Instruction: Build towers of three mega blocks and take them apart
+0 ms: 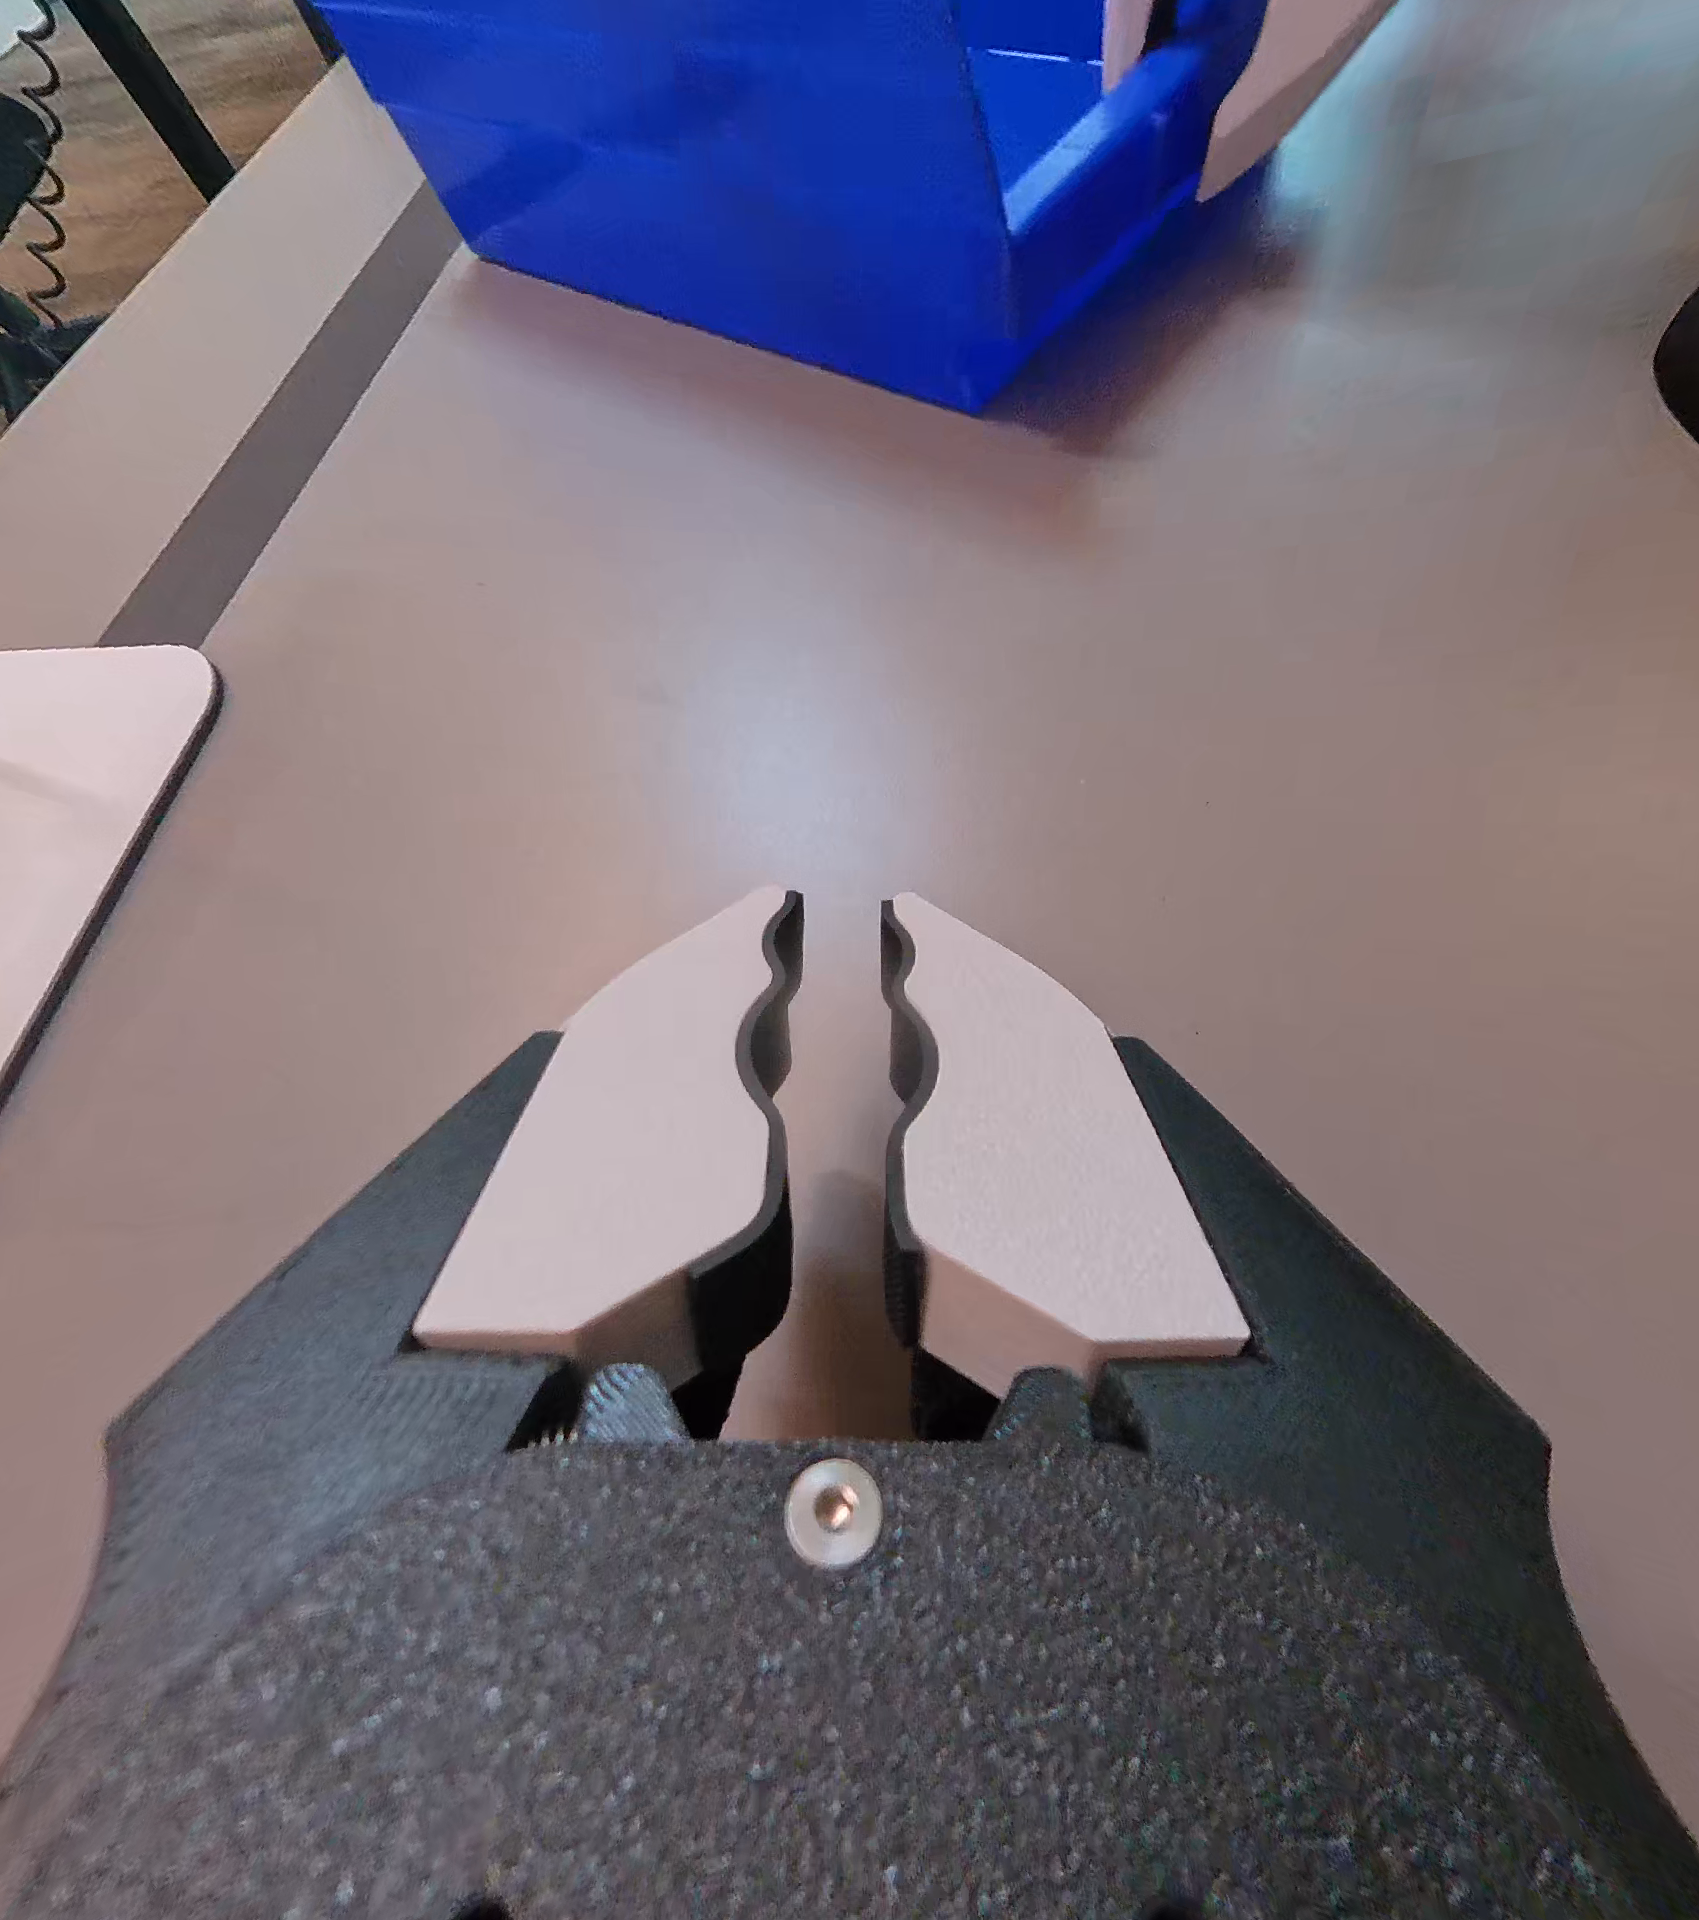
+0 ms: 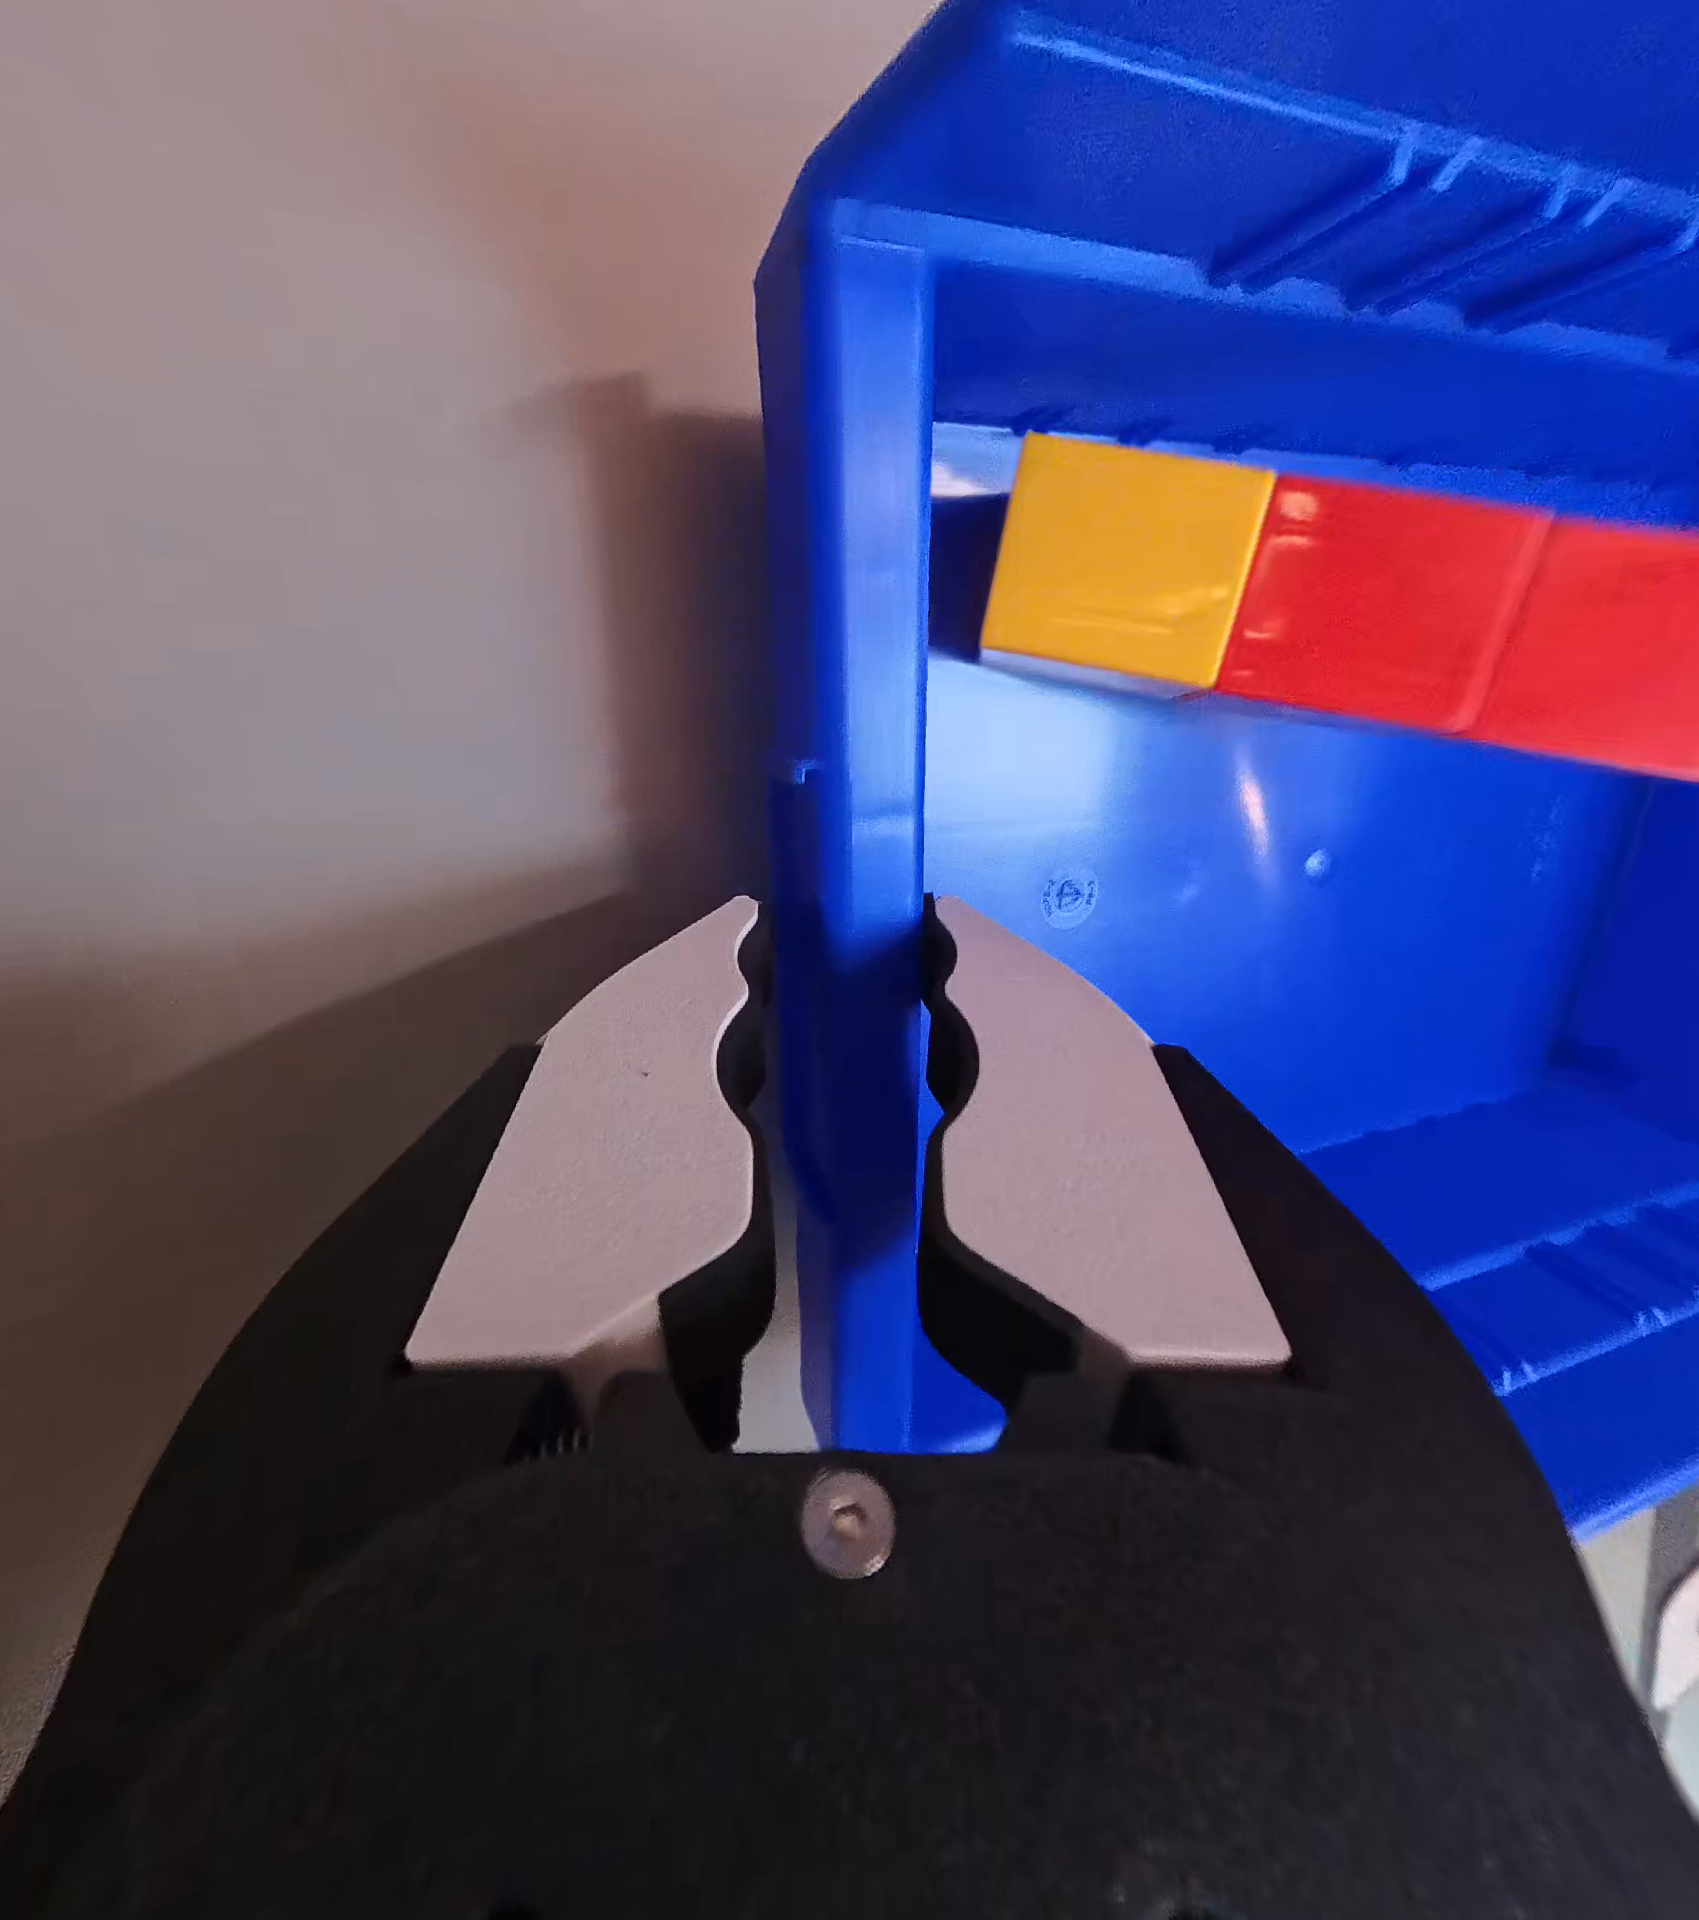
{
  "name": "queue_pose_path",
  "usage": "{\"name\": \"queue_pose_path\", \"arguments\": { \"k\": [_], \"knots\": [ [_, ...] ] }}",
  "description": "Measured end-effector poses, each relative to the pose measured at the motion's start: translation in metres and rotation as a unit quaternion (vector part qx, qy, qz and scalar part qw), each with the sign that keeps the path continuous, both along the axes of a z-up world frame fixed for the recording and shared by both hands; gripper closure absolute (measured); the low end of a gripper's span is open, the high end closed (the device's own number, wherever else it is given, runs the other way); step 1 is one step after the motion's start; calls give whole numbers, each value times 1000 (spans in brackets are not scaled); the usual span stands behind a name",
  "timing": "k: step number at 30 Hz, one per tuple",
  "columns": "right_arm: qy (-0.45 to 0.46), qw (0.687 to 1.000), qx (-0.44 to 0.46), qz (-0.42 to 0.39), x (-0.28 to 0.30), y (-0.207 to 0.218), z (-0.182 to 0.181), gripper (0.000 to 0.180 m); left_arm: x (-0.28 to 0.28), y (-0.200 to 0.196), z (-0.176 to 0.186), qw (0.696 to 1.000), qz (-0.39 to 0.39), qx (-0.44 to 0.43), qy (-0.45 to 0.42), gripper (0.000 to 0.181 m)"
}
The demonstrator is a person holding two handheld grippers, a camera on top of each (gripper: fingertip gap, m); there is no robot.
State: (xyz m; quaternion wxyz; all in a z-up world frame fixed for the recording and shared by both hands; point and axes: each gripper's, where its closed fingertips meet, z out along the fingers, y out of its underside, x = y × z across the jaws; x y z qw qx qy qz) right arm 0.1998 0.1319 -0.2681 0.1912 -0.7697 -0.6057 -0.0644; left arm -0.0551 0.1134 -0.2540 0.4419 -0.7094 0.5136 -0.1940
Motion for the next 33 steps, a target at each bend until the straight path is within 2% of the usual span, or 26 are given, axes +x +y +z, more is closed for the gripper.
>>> {"name": "queue_pose_path", "arguments": {
  "k": [2, 5, 8, 10, 13, 16, 20, 23, 24, 27, 28, 29, 31, 33],
  "knots": [
    [21, 1000, 9, -3, -9, -9, 2, 152, 3, -1, -2, 1000, -2, -4, 2, 167],
    [84, 996, -4, -27, -19, -13, 24, 134, 4, -4, -5, 1000, -4, -1, 11, 167],
    [186, 978, 15, -97, -24, 14, 69, 131, 4, -4, -9, 1000, -3, -6, 15, 167],
    [226, 962, -2, -156, -21, 37, 82, 127, 5, -3, -10, 1000, -3, -10, 14, 167],
    [244, 940, -50, -231, -17, 74, 70, 117, 5, -4, -11, 1000, -4, -8, 20, 167],
    [238, 915, -105, -308, -10, 108, 36, 108, 1, -5, -14, 1000, -3, -6, 27, 167],
    [244, 874, -159, -388, -4, 137, 2, 105, -3, -4, -16, 1000, 0, -11, 29, 168],
    [247, 855, -193, -413, -8, 143, -12, 113, -3, -3, -18, 999, -2, -14, 35, 168],
    [252, 853, -191, -416, -10, 146, -12, 127, -3, -3, -19, 999, -3, -14, 38, 168],
    [259, 851, -207, -407, -16, 146, -11, 139, -4, -5, -23, 999, -5, -12, 49, 168],
    [267, 855, -195, -399, -16, 148, -7, 170, -4, -5, -23, 999, -5, -10, 51, 168],
    [289, 854, -183, -392, -18, 152, 2, 179, -4, -5, -22, 999, -5, -8, 51, 168],
    [321, 857, -168, -367, -23, 153, 21, 179, -3, -5, -20, 999, -4, -8, 44, 168],
    [301, 880, -126, -347, -15, 152, 32, 179, -2, -5, -19, 999, -3, -10, 39, 168]
  ]
}}
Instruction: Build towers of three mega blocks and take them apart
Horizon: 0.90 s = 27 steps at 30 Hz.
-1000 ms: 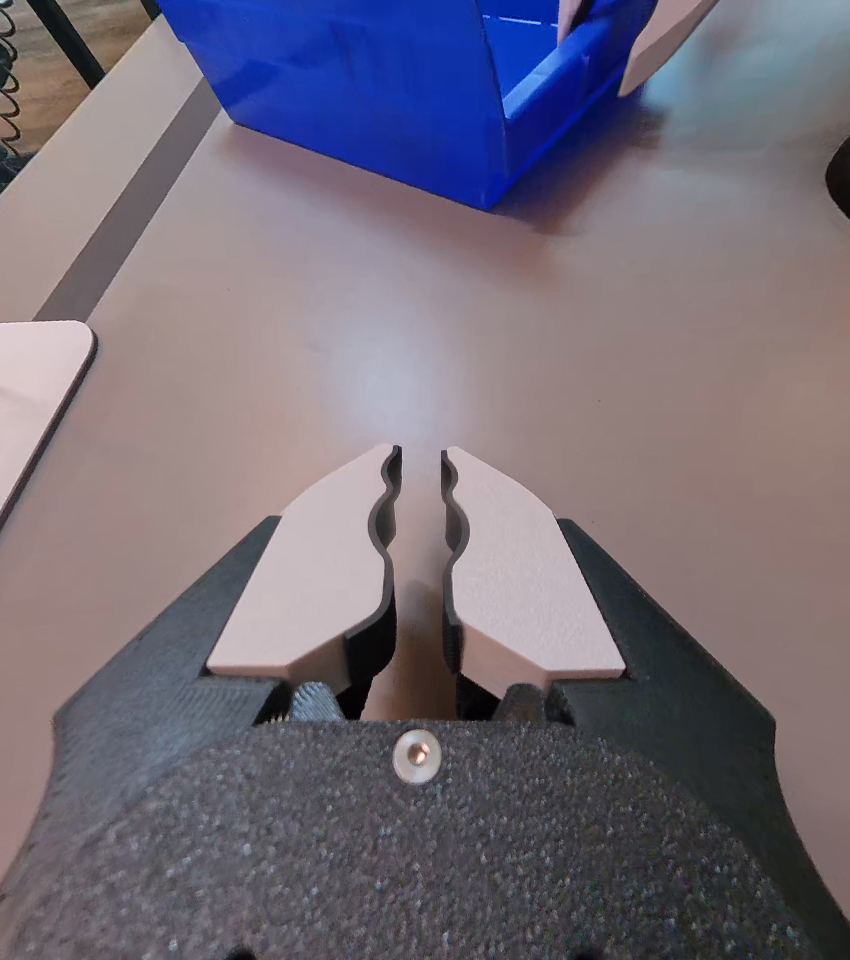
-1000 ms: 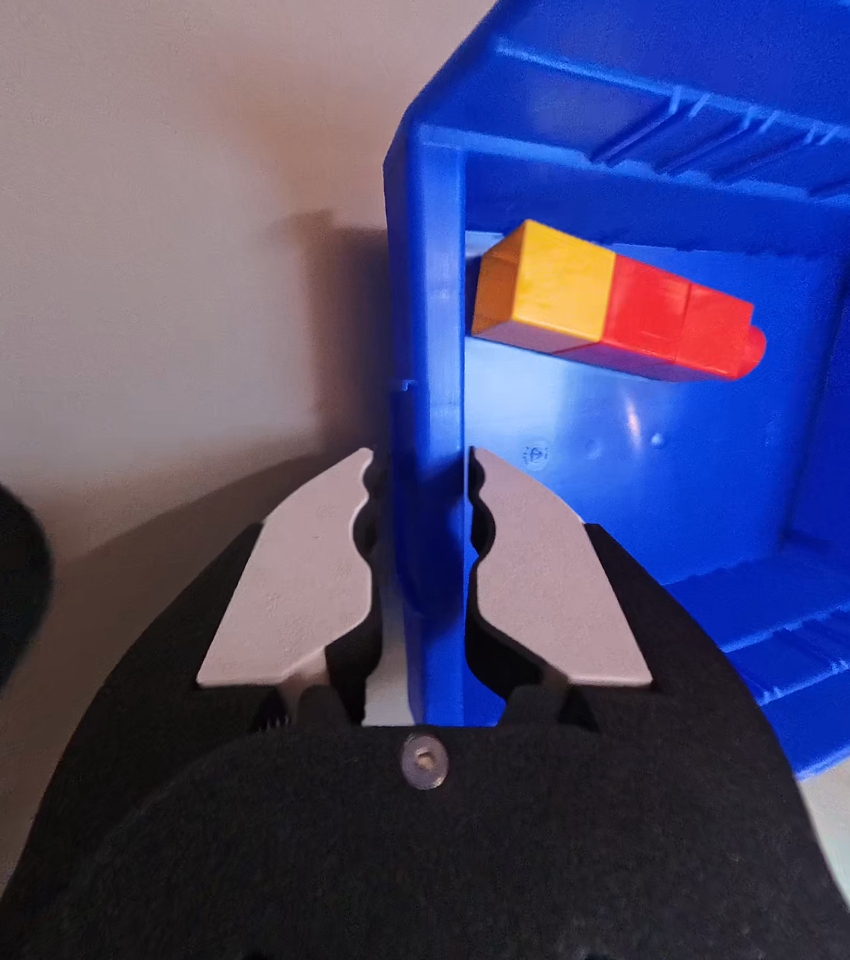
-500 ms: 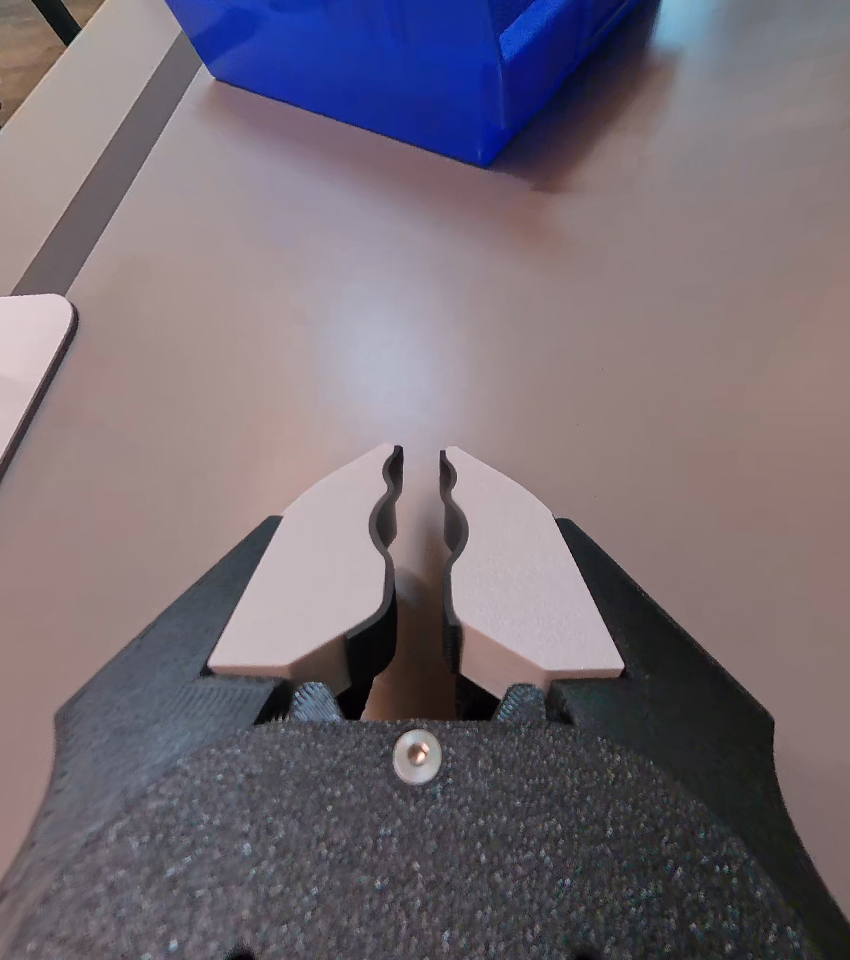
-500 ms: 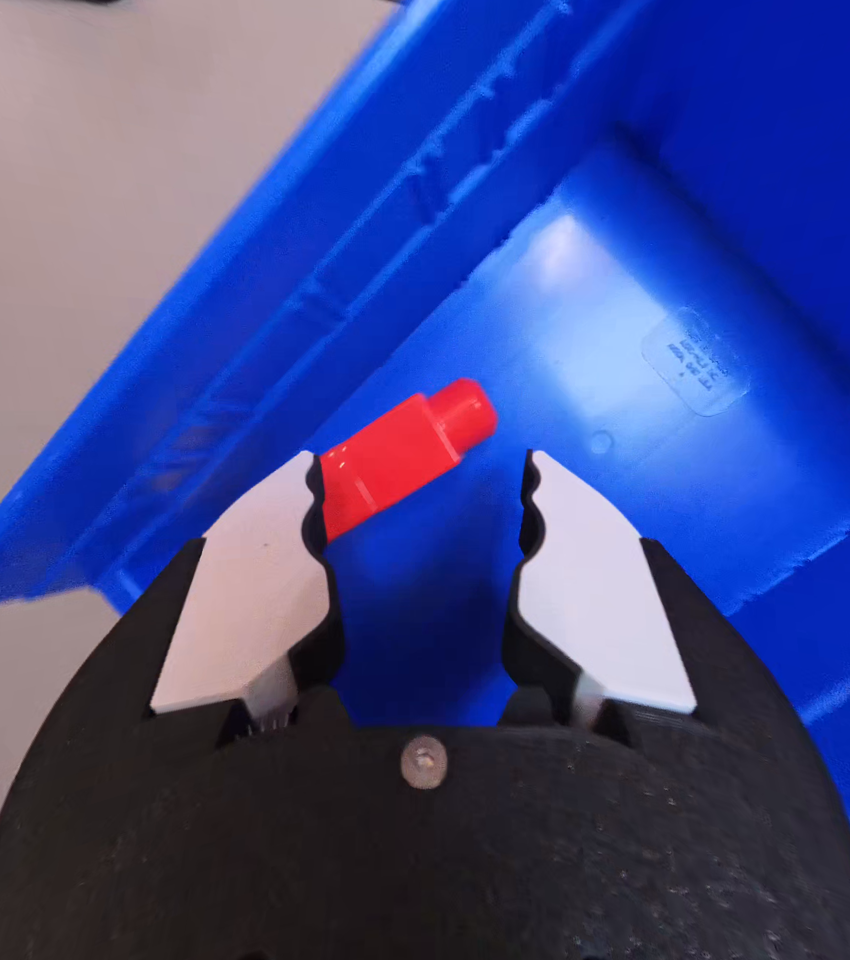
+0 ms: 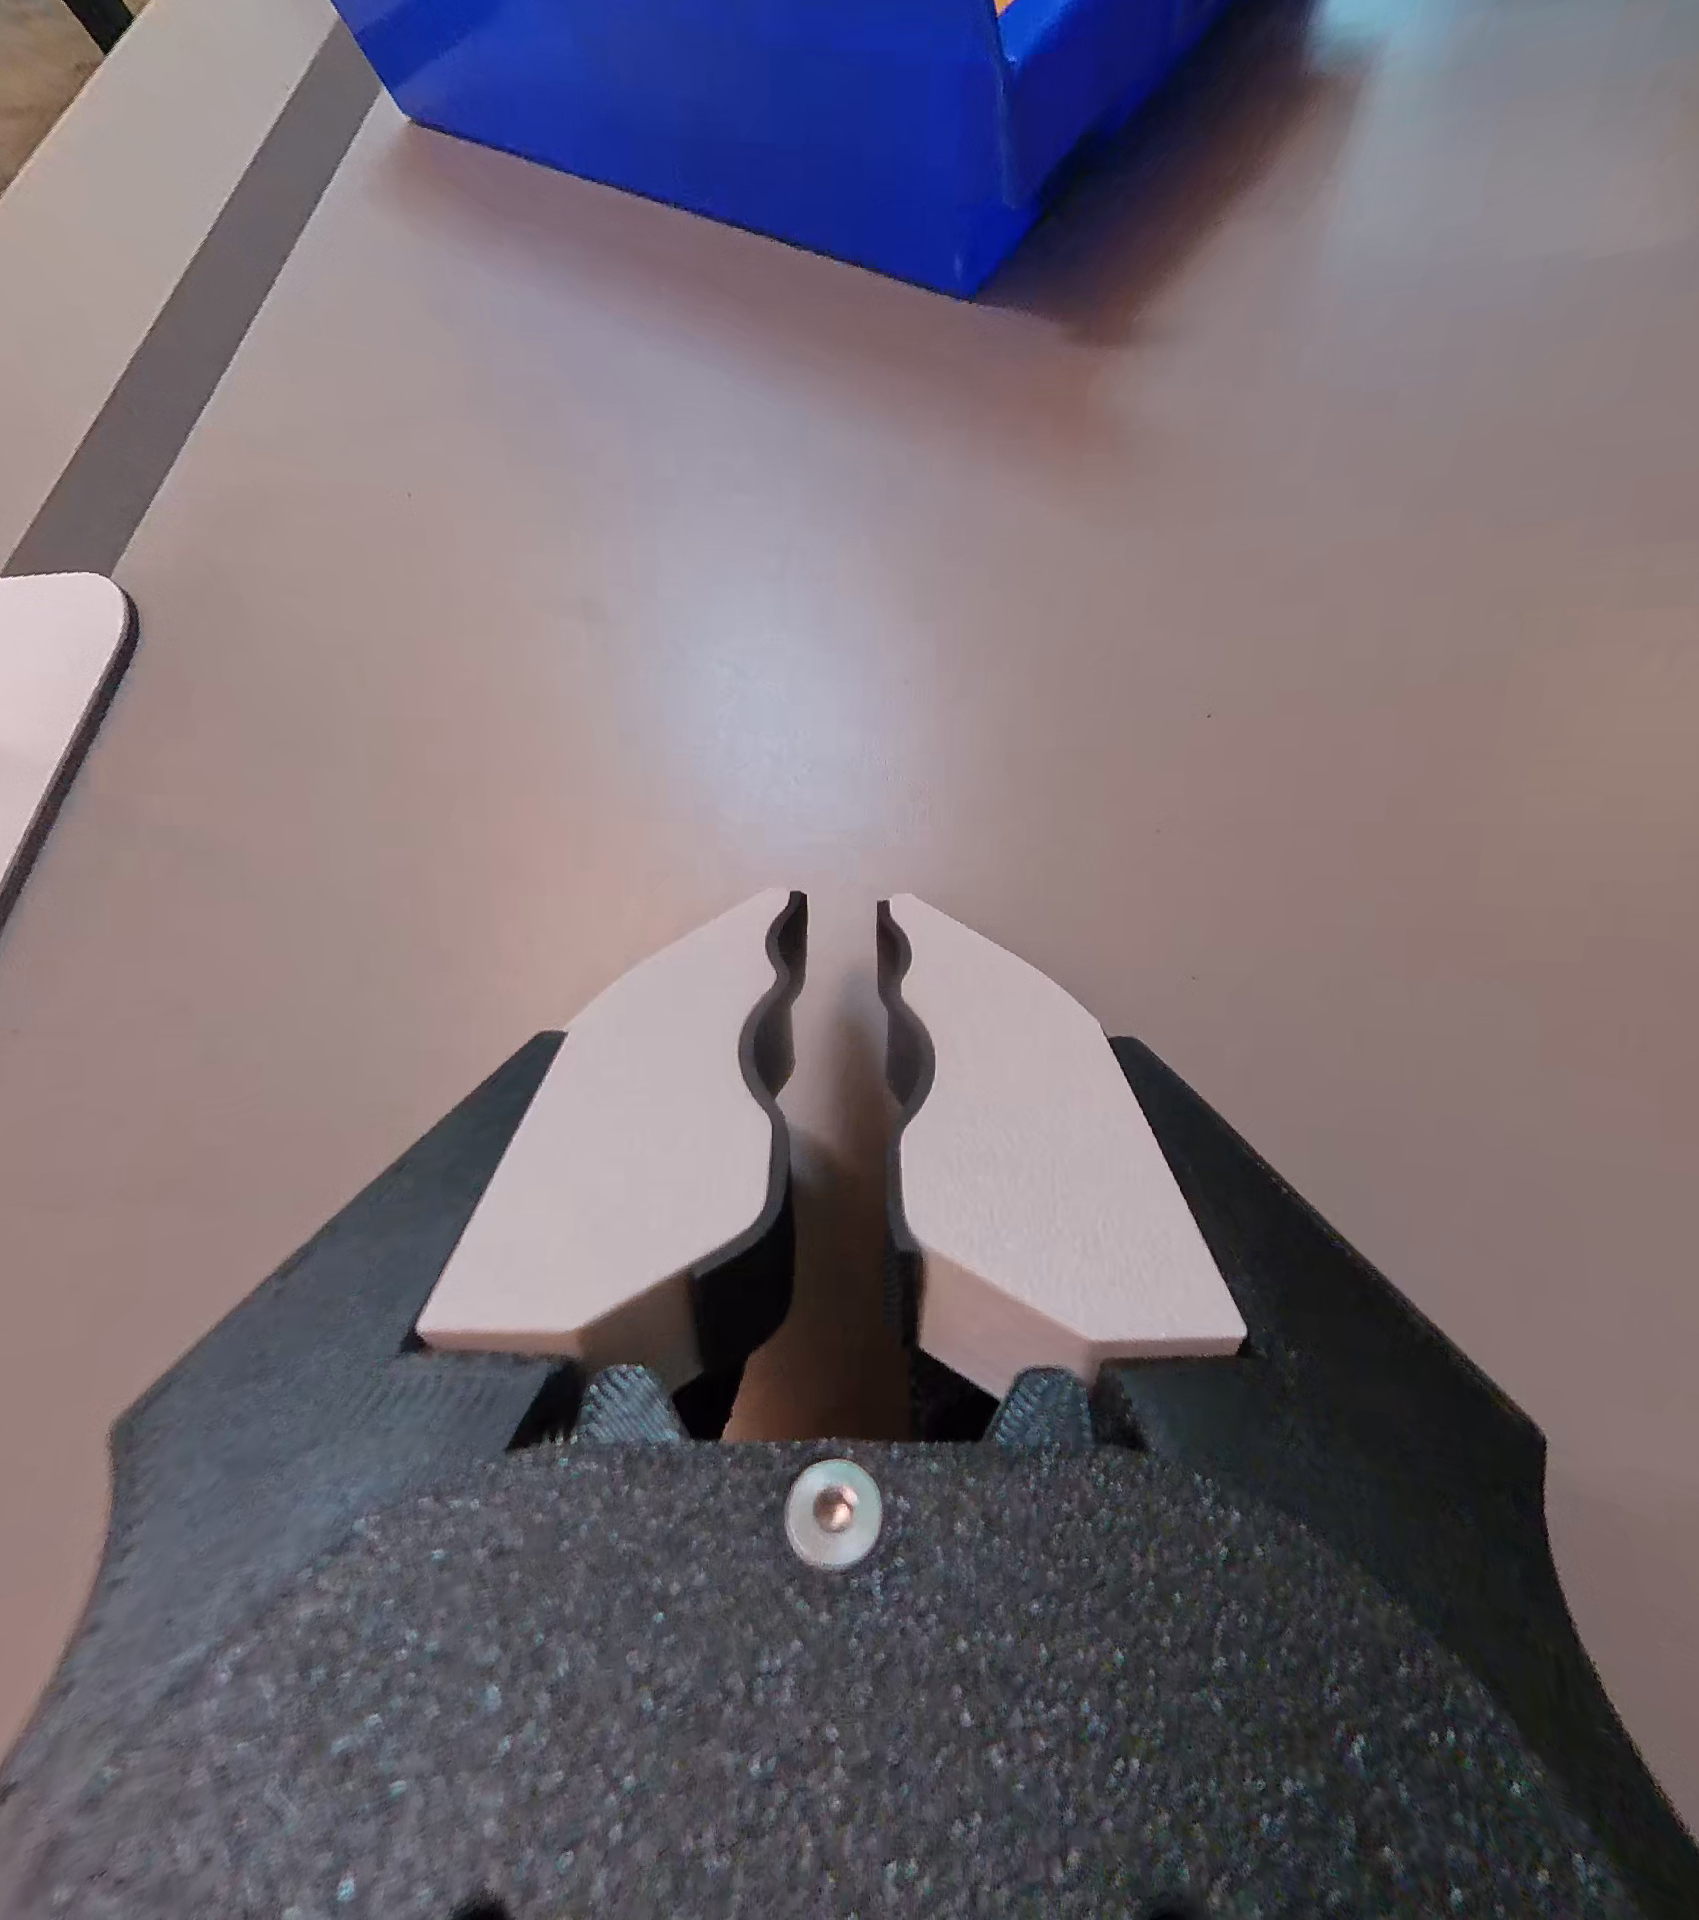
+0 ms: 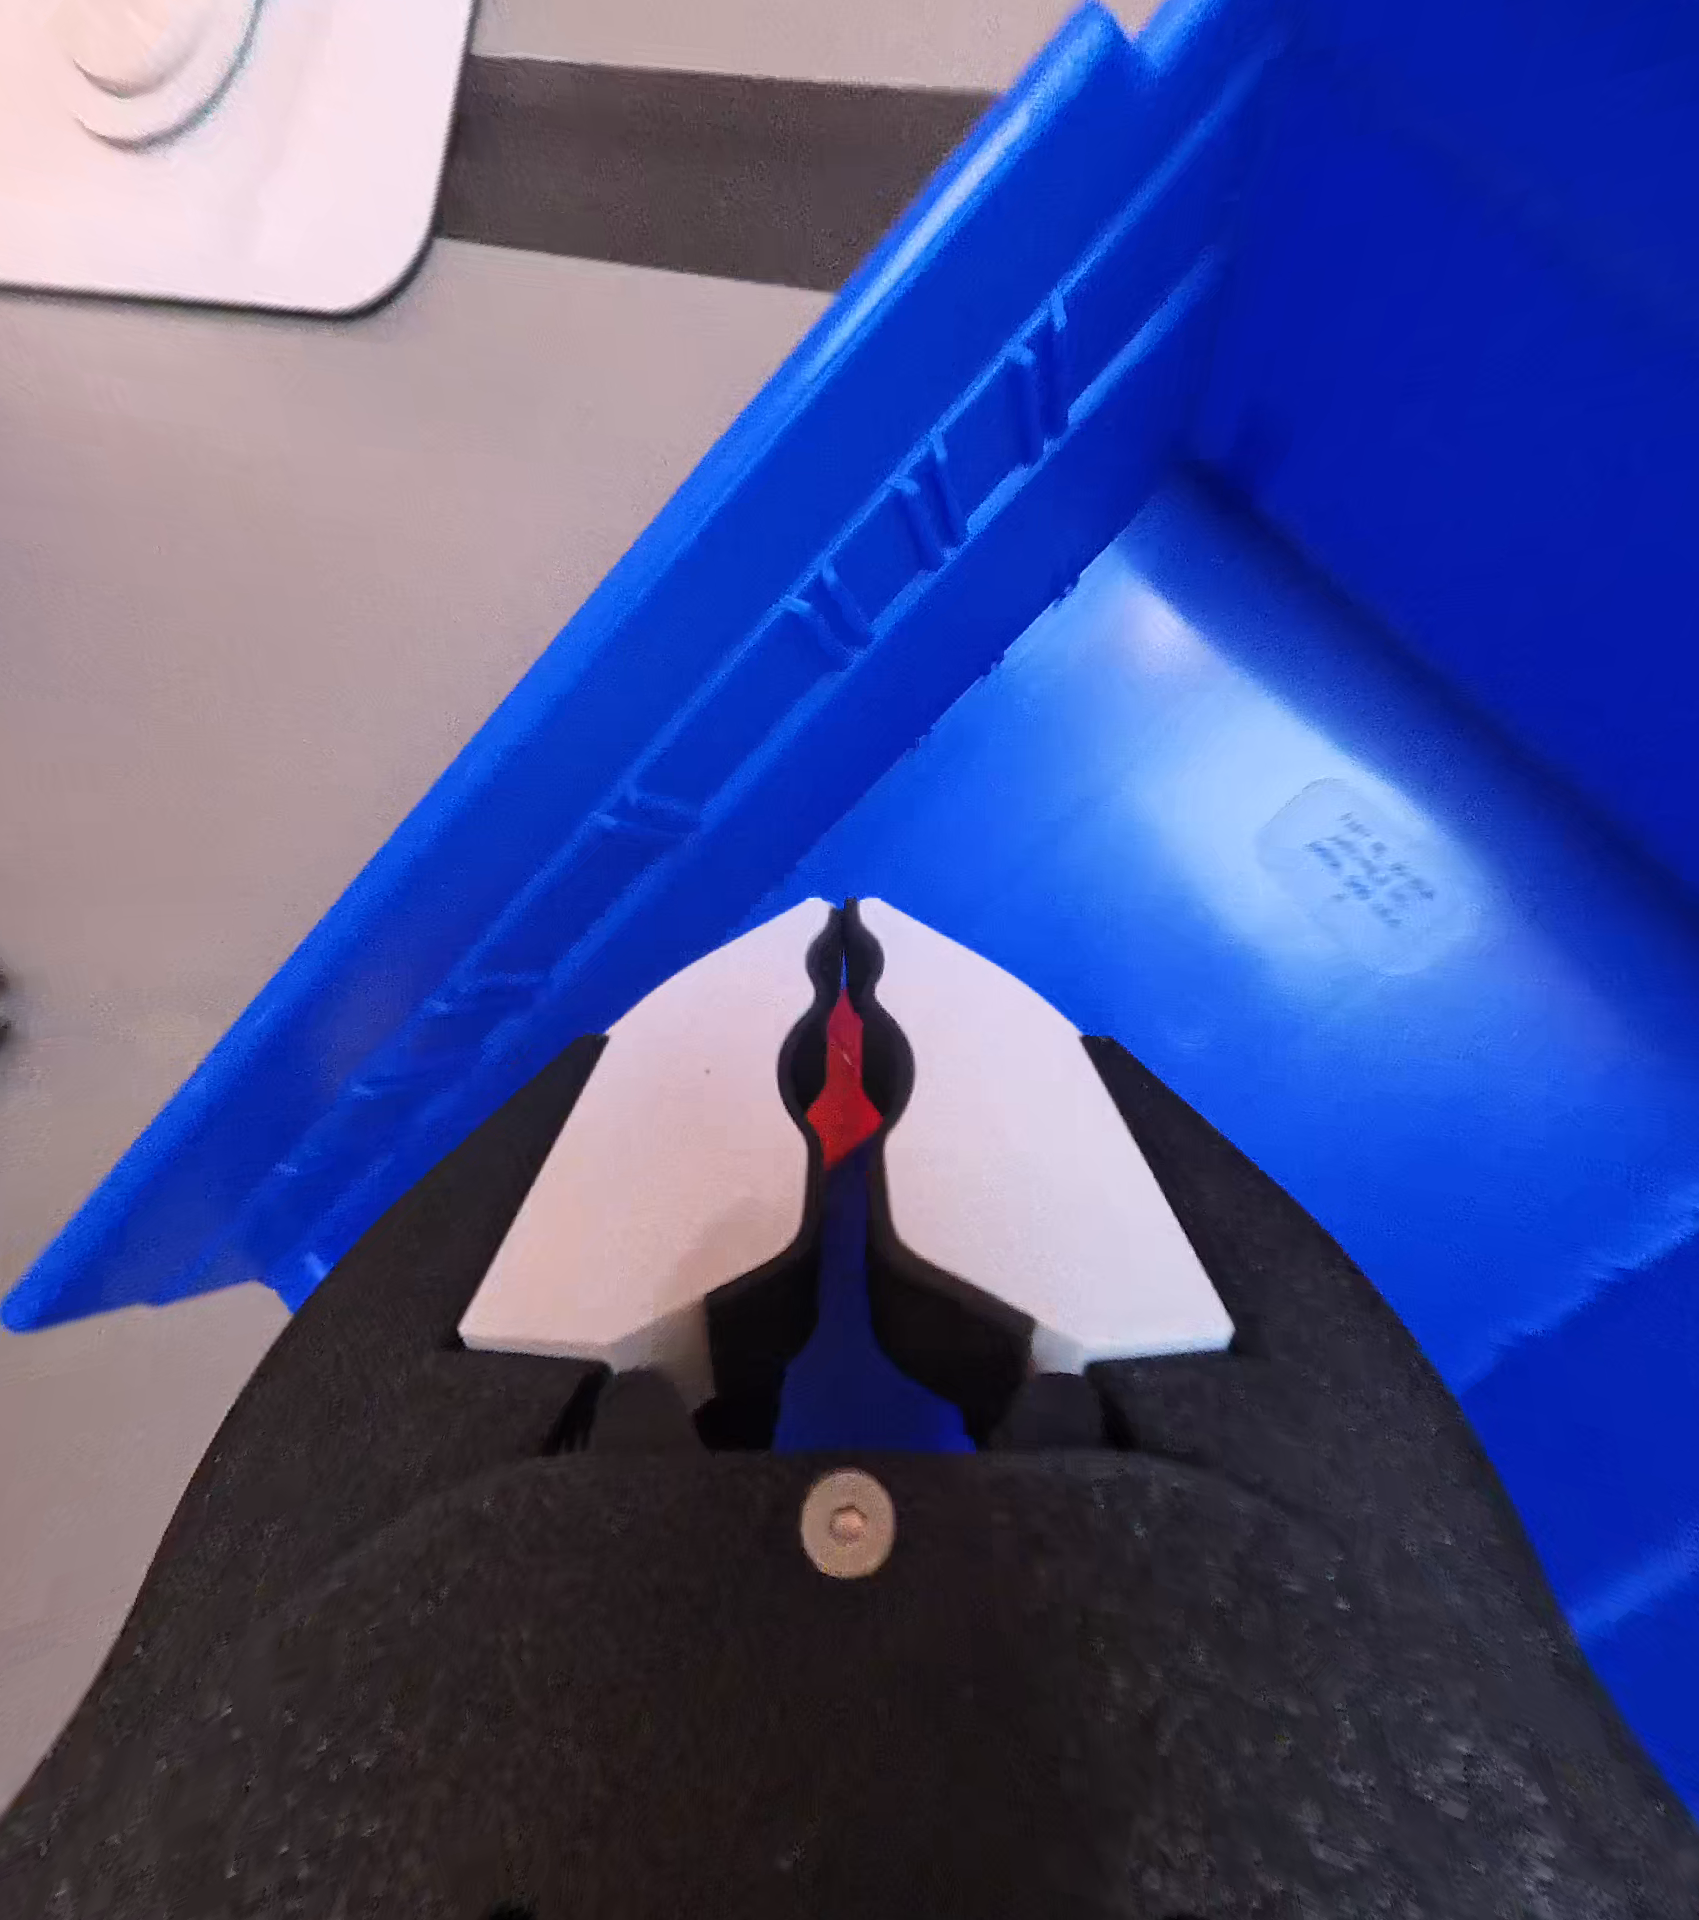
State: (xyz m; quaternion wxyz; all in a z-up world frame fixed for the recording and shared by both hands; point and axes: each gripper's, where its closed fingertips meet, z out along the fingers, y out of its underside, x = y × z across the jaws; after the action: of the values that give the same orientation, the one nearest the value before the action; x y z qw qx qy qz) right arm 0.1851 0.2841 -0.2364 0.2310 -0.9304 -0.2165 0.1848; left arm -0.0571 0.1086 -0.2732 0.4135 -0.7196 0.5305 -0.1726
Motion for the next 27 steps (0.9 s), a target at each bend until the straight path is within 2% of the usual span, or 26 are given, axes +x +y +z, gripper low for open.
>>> {"name": "queue_pose_path", "arguments": {
  "k": [3, 6, 7, 9, 11, 14, 17, 20, 23, 26, 27],
  "knots": [
    [-24, 999, 32, -5, 10, 0, 13, 178, 1, 0, -3, 1000, 0, -2, 4, 168],
    [-34, 999, -27, -18, 15, -10, 1, 133, 4, -1, -5, 1000, -1, -4, 8, 168],
    [-42, 998, -43, -24, 16, -11, -6, 125, 4, -2, -5, 1000, -1, -3, 9, 168],
    [-47, 996, -66, -39, 16, -11, -19, 124, 5, -3, -6, 1000, -3, -2, 11, 168],
    [-56, 992, -105, -43, 13, -17, -37, 126, 4, -4, -6, 1000, -3, -2, 12, 168],
    [-30, 991, -124, -39, 5, -19, -43, 143, 2, -5, -6, 1000, -2, -3, 9, 169],
    [26, 996, -81, -17, -3, -15, -15, 179, 3, -5, 0, 1000, -1, -3, -9, 169],
    [18, 1000, -15, 7, 2, -18, 18, 179, 7, -4, 8, 999, -1, -5, -33, 169],
    [-9, 1000, 23, 0, 12, -22, 33, 178, 11, -4, 9, 999, -1, -8, -39, 169],
    [-29, 999, -20, -6, 13, -32, 20, 134, 14, -6, 6, 999, -2, -7, -31, 169],
    [-38, 999, -29, -11, 12, -33, 13, 128, 15, -7, 6, 1000, -3, -7, -29, 169]
  ]
}}
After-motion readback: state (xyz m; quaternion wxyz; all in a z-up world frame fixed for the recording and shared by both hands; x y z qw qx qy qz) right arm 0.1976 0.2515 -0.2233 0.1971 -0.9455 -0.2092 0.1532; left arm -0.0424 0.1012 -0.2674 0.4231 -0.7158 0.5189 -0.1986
